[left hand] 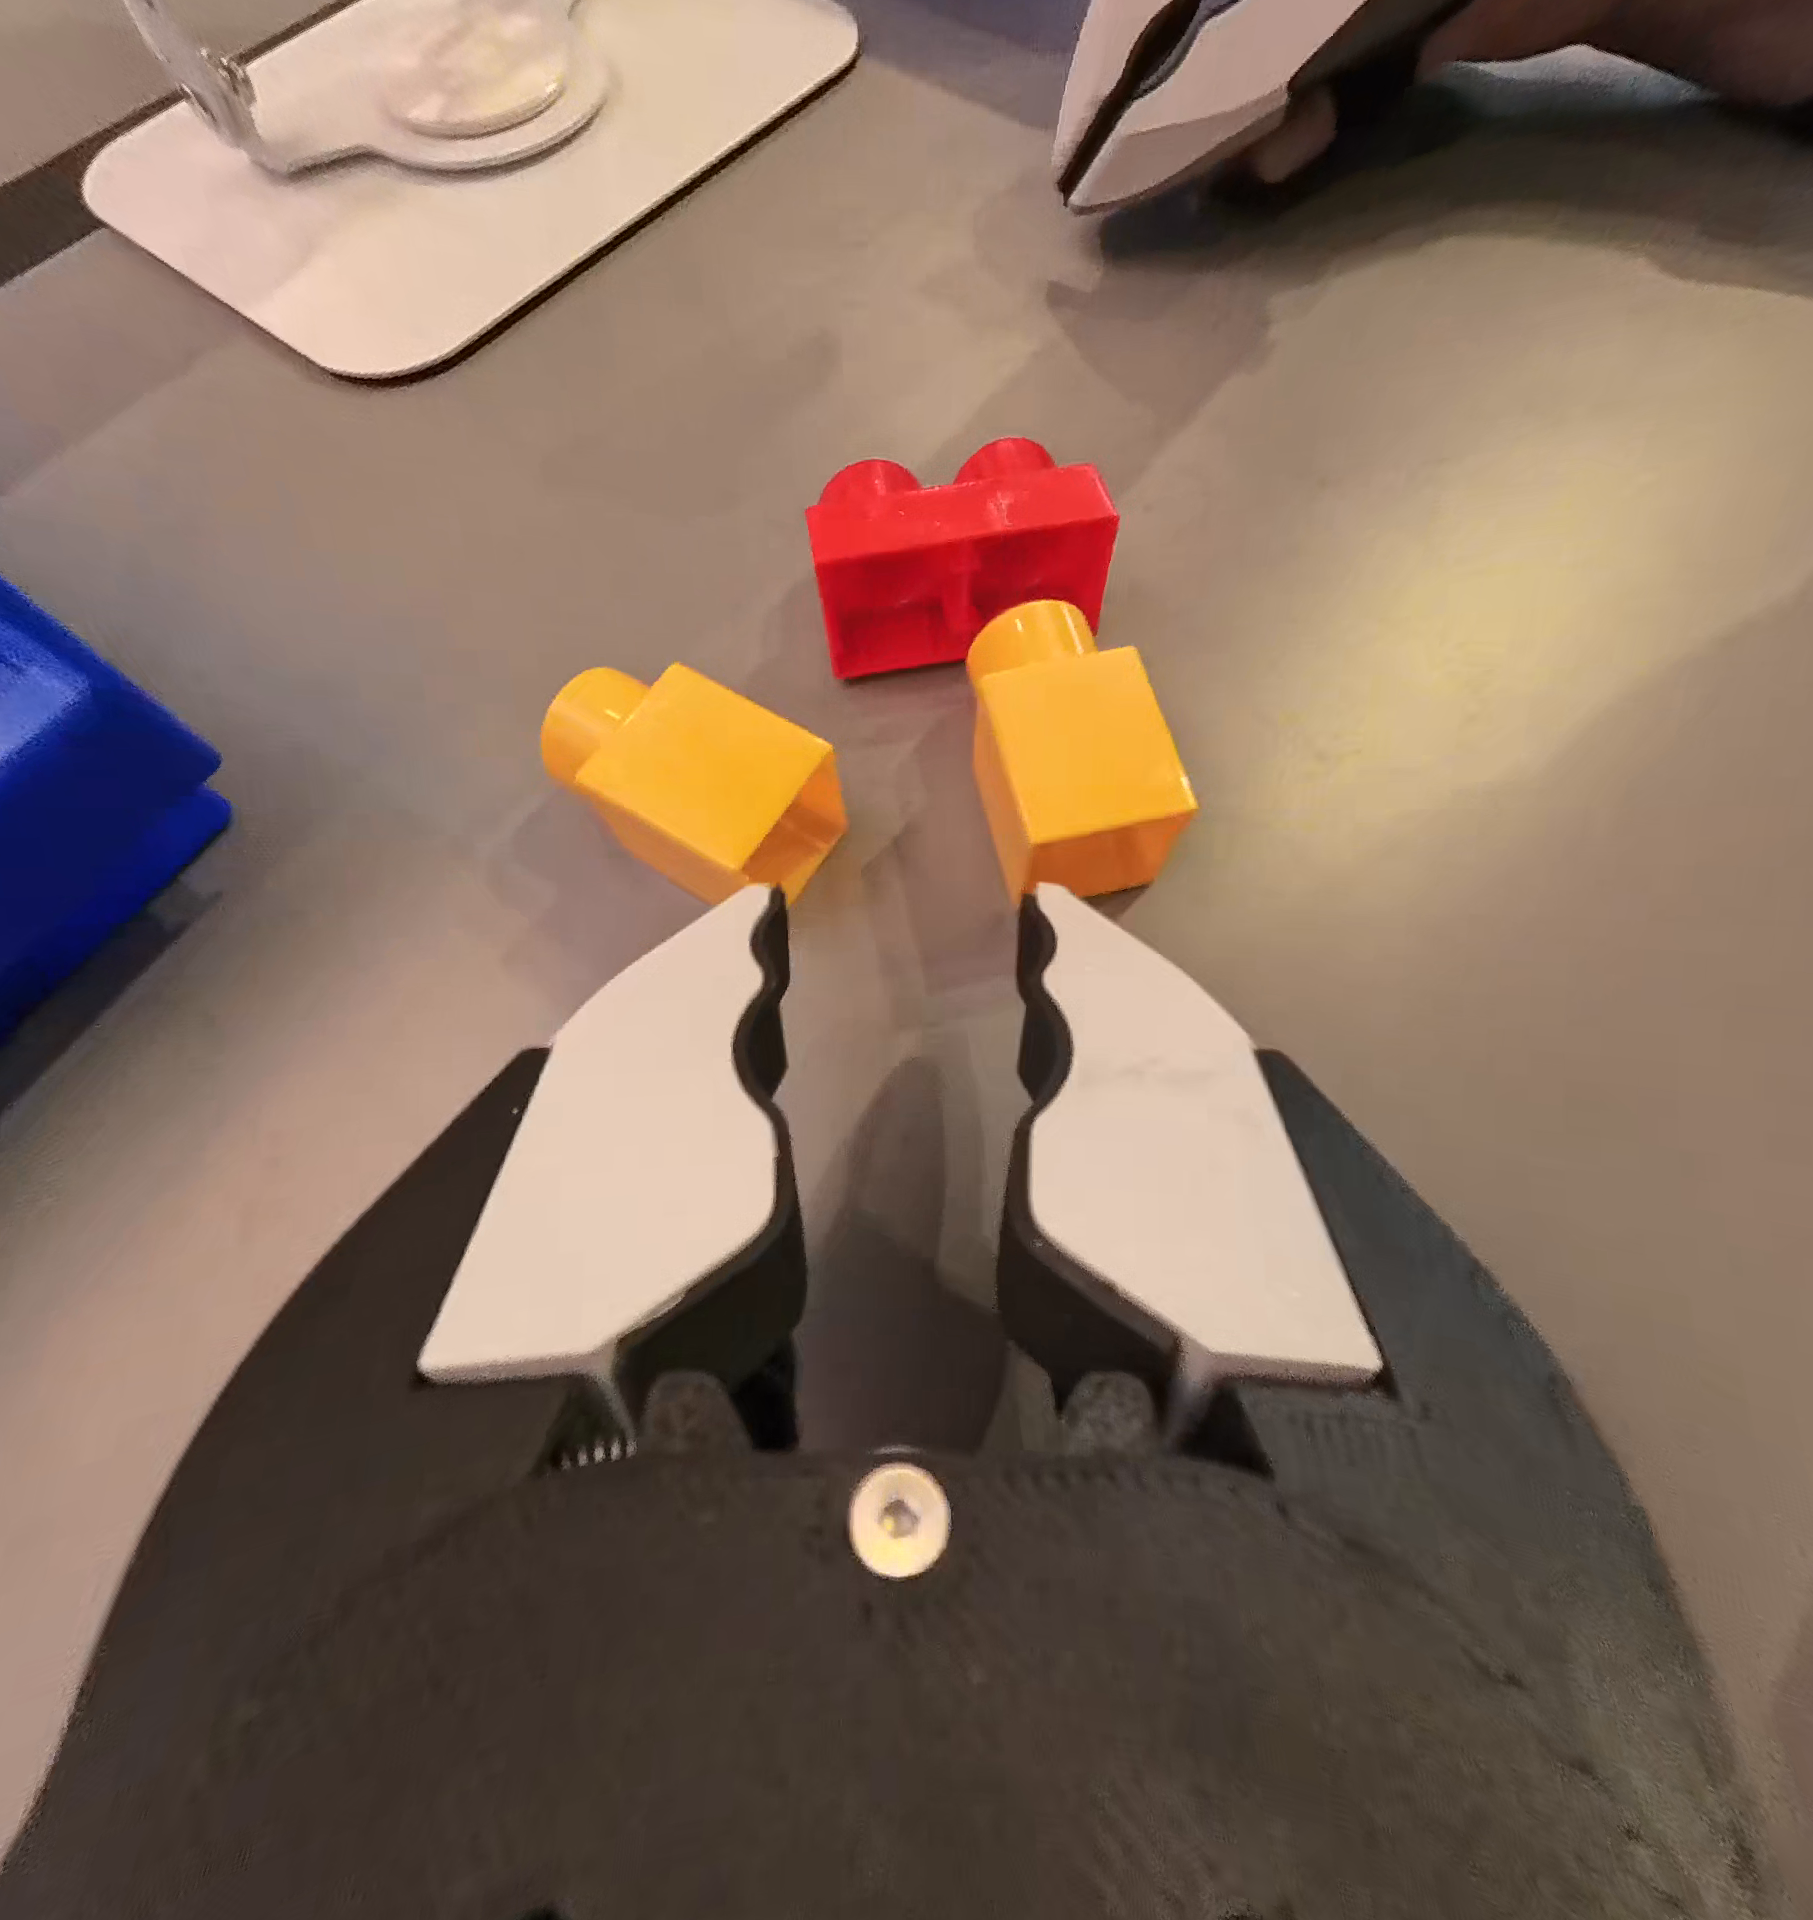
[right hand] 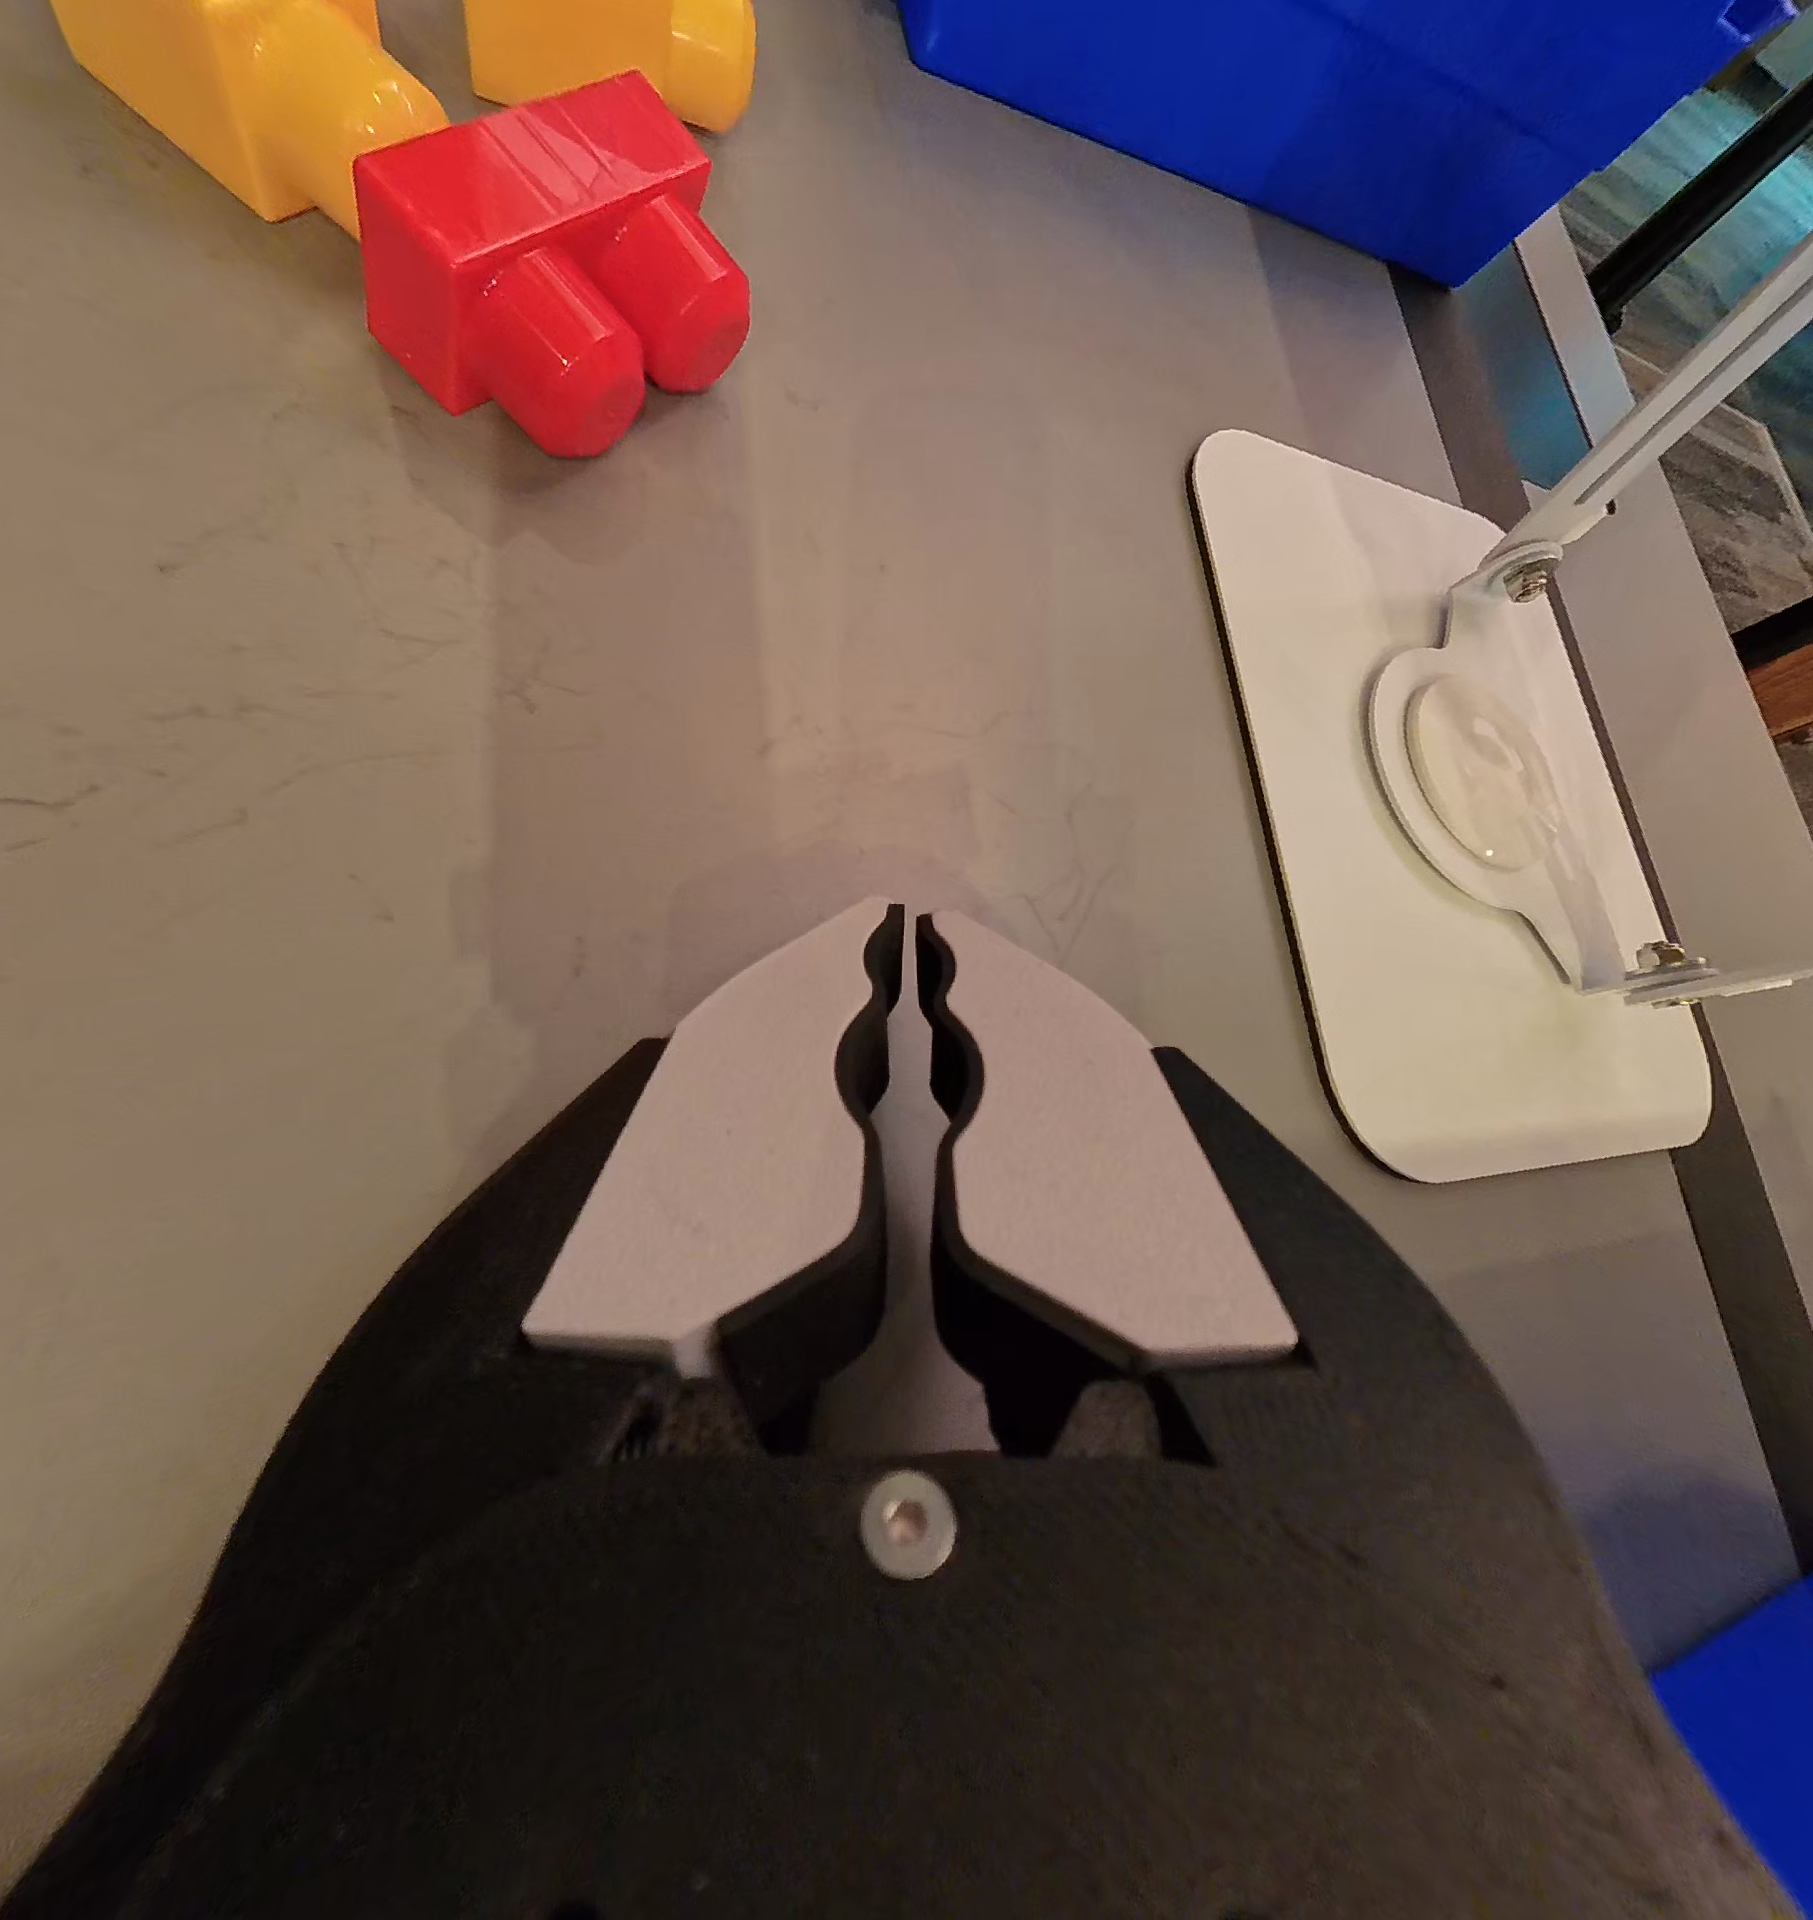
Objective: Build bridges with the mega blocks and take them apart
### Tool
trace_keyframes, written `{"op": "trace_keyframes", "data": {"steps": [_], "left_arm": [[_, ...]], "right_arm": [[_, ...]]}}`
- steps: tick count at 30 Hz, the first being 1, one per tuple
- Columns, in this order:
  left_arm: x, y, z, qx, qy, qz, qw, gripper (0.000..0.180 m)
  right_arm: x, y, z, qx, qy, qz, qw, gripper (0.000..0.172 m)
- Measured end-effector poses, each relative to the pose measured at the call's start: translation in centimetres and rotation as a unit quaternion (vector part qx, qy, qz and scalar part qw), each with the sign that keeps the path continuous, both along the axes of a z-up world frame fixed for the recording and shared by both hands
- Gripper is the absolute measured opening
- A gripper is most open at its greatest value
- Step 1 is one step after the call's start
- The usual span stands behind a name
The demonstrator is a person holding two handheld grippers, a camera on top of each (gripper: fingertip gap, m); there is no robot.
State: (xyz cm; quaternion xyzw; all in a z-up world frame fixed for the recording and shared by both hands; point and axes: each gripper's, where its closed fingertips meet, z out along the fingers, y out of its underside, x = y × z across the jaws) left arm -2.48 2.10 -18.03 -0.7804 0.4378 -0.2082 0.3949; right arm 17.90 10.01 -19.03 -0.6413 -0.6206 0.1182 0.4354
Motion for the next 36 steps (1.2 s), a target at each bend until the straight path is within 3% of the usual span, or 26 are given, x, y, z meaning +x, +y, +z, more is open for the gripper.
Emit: {"op": "trace_keyframes", "data": {"steps": [6,14,23,26,29,32,36], "left_arm": [[1.2,0.4,-0.8,0.013,0.04,0.015,0.999,0.043],[0.5,3.3,-1.1,0.01,0.053,0.062,0.997,0.042],[1.2,3.9,-1.8,-0.009,0.066,0.013,0.998,0.039],[1.1,4.0,-1.6,-0.011,0.059,0.011,0.998,0.039],[1.1,4.0,-1.5,-0.005,0.057,0.013,0.998,0.039],[1.2,4.0,-1.7,-0.006,0.065,0.014,0.998,0.039],[1.3,3.9,-1.7,-0.004,0.066,0.013,0.998,0.039]], "right_arm": [[0.0,-0.1,0.0,0.001,0.0,0.002,1.0,0.002],[0.0,-0.1,0.0,0.001,0.0,0.004,1.0,0.002],[-0.4,-0.1,0.7,0.0,0.013,-0.001,1.0,0.004],[-2.8,-0.1,3.6,0.001,0.077,0.006,0.997,0.005],[-6.4,0.5,5.9,-0.075,0.161,0.028,0.984,0.01],[-11.0,1.9,6.3,-0.101,0.139,0.056,0.984,0.008],[-16.5,3.7,3.9,-0.127,0.081,0.094,0.984,0.003]]}}
